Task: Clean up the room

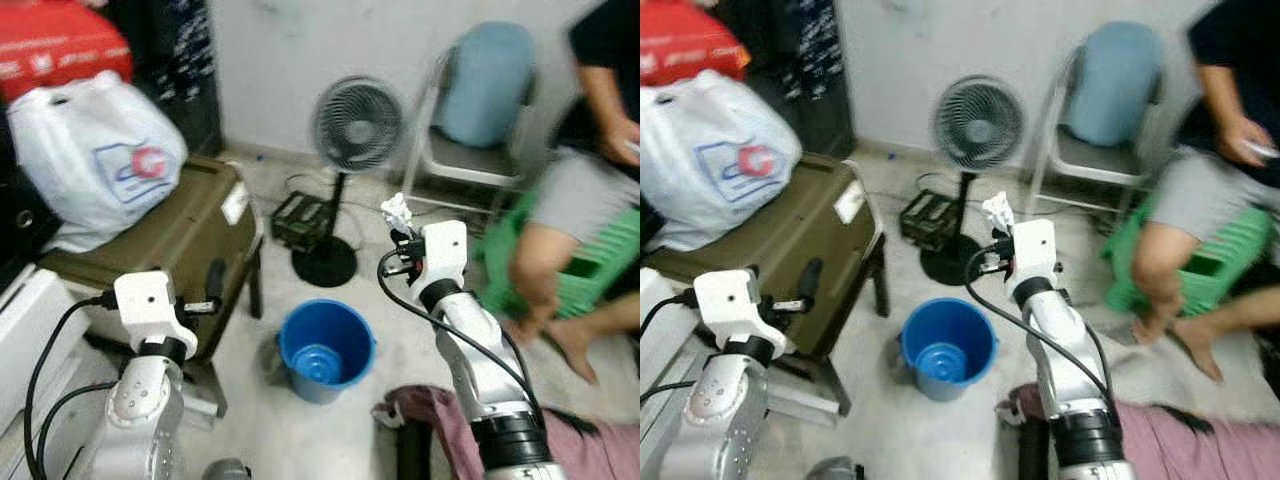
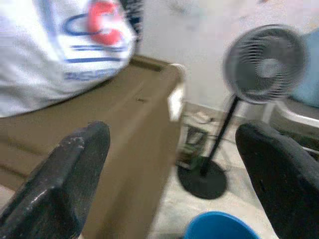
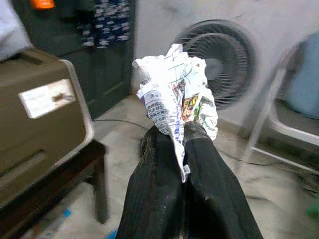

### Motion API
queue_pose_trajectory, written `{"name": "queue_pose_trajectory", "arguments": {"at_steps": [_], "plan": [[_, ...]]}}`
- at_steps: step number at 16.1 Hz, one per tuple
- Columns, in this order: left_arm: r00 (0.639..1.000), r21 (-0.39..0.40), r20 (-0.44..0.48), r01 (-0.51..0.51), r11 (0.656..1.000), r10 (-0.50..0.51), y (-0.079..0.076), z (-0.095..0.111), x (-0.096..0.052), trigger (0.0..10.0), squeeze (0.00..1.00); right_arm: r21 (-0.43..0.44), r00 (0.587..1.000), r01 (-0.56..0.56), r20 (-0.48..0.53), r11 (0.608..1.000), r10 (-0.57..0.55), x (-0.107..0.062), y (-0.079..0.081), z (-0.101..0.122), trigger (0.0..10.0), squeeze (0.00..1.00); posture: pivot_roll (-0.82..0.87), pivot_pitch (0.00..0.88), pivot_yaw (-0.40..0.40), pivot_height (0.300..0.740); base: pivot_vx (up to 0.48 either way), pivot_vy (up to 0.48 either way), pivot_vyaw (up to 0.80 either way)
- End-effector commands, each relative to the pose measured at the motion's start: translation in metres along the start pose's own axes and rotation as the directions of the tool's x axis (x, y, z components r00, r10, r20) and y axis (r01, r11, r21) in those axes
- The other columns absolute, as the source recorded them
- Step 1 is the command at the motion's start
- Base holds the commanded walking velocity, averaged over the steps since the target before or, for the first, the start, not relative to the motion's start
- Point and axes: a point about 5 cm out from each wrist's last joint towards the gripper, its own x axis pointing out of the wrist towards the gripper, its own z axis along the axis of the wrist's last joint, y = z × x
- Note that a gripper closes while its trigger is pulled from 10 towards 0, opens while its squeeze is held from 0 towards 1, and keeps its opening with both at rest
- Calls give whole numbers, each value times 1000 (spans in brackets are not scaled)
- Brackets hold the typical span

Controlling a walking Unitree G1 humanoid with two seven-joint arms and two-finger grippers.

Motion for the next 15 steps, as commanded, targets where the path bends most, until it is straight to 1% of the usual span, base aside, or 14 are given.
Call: {"name": "queue_pose_trajectory", "arguments": {"at_steps": [1,5,10,15], "plan": [[1000,0,17,13,1000,-13,-3,4,1,10000,0,-15,1000,8,3,1000,-8,0,-4,2,10000,0,-20,0,-68,740,409,0,0],[1000,-2,17,14,1000,-14,-4,4,1,10000,0,-17,1000,5,3,1000,-5,0,-4,2,10000,0,-18,0,-70,740,409,0,0],[1000,-6,16,15,1000,-15,-4,3,2,10000,0,-20,1000,0,2,1000,0,1,-3,1,10000,0,-17,0,-74,740,315,0,0],[1000,-9,20,20,1000,-20,-5,3,2,10000,0,-23,1000,-3,3,1000,3,1,-2,1,10000,0,-16,0,-74,740,402,0,0]]}}
